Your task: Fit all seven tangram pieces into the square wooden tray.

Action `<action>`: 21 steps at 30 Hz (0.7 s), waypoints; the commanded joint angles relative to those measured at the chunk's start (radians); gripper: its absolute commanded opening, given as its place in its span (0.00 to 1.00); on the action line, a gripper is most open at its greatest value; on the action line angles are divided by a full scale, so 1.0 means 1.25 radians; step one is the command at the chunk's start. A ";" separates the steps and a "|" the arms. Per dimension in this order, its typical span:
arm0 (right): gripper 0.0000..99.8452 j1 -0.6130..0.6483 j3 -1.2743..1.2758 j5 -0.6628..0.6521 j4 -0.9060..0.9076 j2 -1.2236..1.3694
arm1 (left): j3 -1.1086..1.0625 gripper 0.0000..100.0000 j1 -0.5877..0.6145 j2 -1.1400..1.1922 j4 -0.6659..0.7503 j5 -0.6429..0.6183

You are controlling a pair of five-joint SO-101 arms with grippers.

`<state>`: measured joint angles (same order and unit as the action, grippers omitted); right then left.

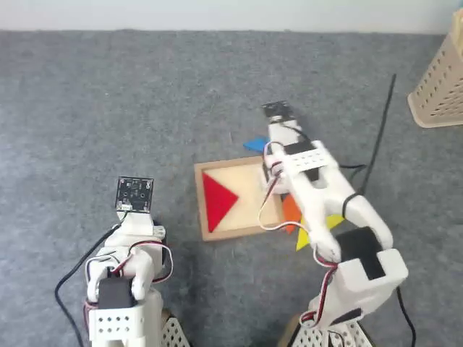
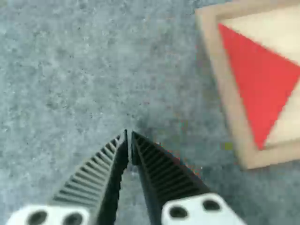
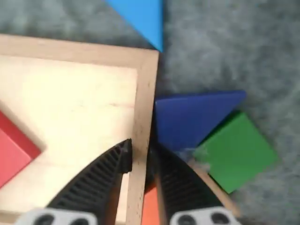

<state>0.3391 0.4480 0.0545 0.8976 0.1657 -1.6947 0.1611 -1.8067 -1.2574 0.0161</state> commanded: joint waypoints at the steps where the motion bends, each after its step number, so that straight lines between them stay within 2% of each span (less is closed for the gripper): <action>1: 0.01 -0.055 -0.014 -0.018 -0.007 -0.008 | 0.008 0.02 -0.004 -0.015 -0.005 0.002; 6: 0.01 -0.048 -0.018 -0.021 0.026 -0.031 | 0.008 0.02 -0.004 -0.015 -0.005 0.002; 12: 0.15 -0.033 -0.014 -0.014 0.127 -0.191 | 0.008 0.02 -0.004 -0.015 -0.005 0.002; 17: 0.15 -0.035 -0.012 -0.026 0.245 -0.339 | 0.008 0.02 -0.004 -0.015 -0.005 0.002; 19: 0.15 -0.035 -0.011 -0.106 0.307 -0.381 | 0.008 0.02 -0.004 -0.015 -0.005 0.002; 21: 0.15 -0.037 0.007 -0.265 0.361 -0.414 | 0.008 0.02 -0.004 -0.015 -0.005 0.002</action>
<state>0.2946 0.4480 -0.0483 1.2582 -0.2394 -1.6947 0.1611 -1.8067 -1.2574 0.0161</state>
